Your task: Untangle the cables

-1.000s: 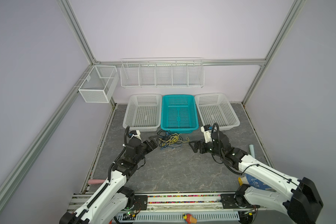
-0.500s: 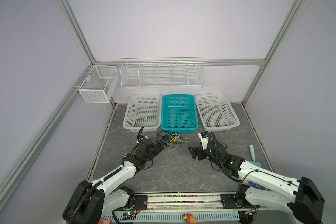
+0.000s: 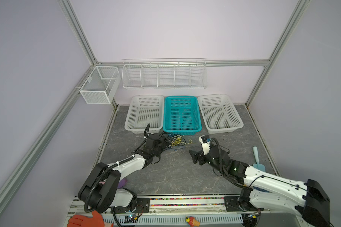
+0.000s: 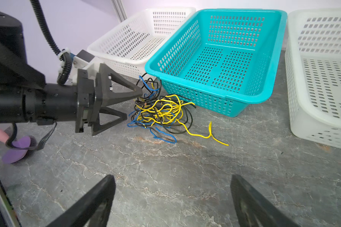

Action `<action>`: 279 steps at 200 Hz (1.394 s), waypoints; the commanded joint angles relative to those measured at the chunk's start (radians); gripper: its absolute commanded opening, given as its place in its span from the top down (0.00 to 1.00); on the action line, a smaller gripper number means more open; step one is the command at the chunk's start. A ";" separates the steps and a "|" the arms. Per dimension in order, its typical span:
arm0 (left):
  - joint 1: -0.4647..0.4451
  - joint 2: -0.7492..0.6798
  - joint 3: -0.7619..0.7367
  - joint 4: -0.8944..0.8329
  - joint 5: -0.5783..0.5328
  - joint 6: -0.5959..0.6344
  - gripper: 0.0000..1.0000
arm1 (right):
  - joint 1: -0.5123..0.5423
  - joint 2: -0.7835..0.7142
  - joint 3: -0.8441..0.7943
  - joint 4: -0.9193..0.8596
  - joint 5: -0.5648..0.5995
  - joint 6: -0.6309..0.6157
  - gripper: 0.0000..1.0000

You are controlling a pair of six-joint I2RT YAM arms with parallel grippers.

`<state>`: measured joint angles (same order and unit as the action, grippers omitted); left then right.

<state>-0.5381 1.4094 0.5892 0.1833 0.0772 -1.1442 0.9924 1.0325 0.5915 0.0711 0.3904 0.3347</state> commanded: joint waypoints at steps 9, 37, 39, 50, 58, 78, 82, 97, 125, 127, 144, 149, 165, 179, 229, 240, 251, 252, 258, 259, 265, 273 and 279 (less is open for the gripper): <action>-0.002 0.072 0.067 0.022 0.013 -0.025 0.05 | 0.029 -0.008 -0.005 0.025 0.055 -0.047 0.06; 0.004 0.130 0.091 0.026 0.029 -0.029 0.09 | 0.049 -0.005 -0.001 0.023 0.082 -0.065 0.06; 0.004 0.134 0.093 0.028 0.031 -0.028 0.09 | 0.050 -0.005 0.000 0.023 0.083 -0.066 0.07; 0.007 0.152 0.096 0.032 0.040 -0.029 0.10 | 0.057 -0.003 0.003 0.019 0.092 -0.072 0.06; 0.006 0.160 0.098 0.027 0.041 -0.031 0.12 | 0.063 -0.003 0.004 0.019 0.096 -0.075 0.07; 0.009 0.172 0.094 0.021 0.043 -0.031 0.16 | 0.076 0.000 0.006 0.022 0.104 -0.086 0.07; 0.009 0.174 0.091 0.024 0.044 -0.031 0.18 | 0.078 0.000 0.008 0.022 0.106 -0.088 0.07; 0.009 0.171 0.080 0.022 0.046 -0.031 0.22 | 0.088 0.004 0.011 0.021 0.119 -0.099 0.07; 0.008 0.153 0.061 0.001 0.045 -0.018 0.32 | 0.105 0.015 0.014 0.022 0.142 -0.115 0.07; 0.008 0.152 0.059 0.000 0.047 -0.016 0.32 | 0.107 0.015 0.014 0.022 0.145 -0.116 0.07; 0.009 0.141 0.041 -0.003 0.054 -0.010 0.38 | 0.116 0.024 0.020 0.022 0.162 -0.127 0.06; 0.009 0.136 0.035 -0.004 0.056 -0.009 0.40 | 0.120 0.026 0.021 0.021 0.167 -0.129 0.07; 0.009 0.119 0.018 -0.010 0.058 -0.001 0.46 | 0.129 0.033 0.025 0.021 0.181 -0.139 0.07; 0.009 0.103 0.005 -0.020 0.059 0.008 0.49 | 0.137 0.038 0.027 0.022 0.192 -0.145 0.07; 0.006 0.004 -0.039 -0.081 0.067 0.048 0.65 | 0.146 0.041 0.025 0.031 0.206 -0.155 0.07; 0.007 -0.022 -0.056 -0.095 0.071 0.052 0.67 | 0.146 0.041 0.024 0.032 0.205 -0.153 0.07; 0.006 -0.051 -0.072 -0.113 0.074 0.052 0.70 | 0.146 0.041 0.024 0.030 0.203 -0.152 0.08; 0.007 -0.054 -0.074 -0.114 0.075 0.052 0.70 | 0.146 0.041 0.024 0.030 0.203 -0.151 0.08; 0.007 -0.072 -0.082 -0.124 0.075 0.052 0.71 | 0.146 0.041 0.024 0.031 0.201 -0.151 0.08; 0.006 -0.074 -0.083 -0.127 0.074 0.052 0.71 | 0.146 0.041 0.024 0.032 0.200 -0.151 0.08; 0.006 -0.093 -0.095 -0.134 0.075 0.052 0.73 | 0.145 0.041 0.023 0.033 0.197 -0.151 0.08; 0.002 -0.118 -0.108 -0.143 0.077 0.082 0.76 | 0.146 0.041 0.023 0.035 0.190 -0.152 0.08; -0.002 -0.136 -0.118 -0.153 0.078 0.087 0.78 | 0.146 0.043 0.022 0.035 0.182 -0.151 0.08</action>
<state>-0.5323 1.3369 0.5129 0.0990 0.1467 -1.1019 1.1297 1.0698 0.5987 0.0727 0.5755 0.2008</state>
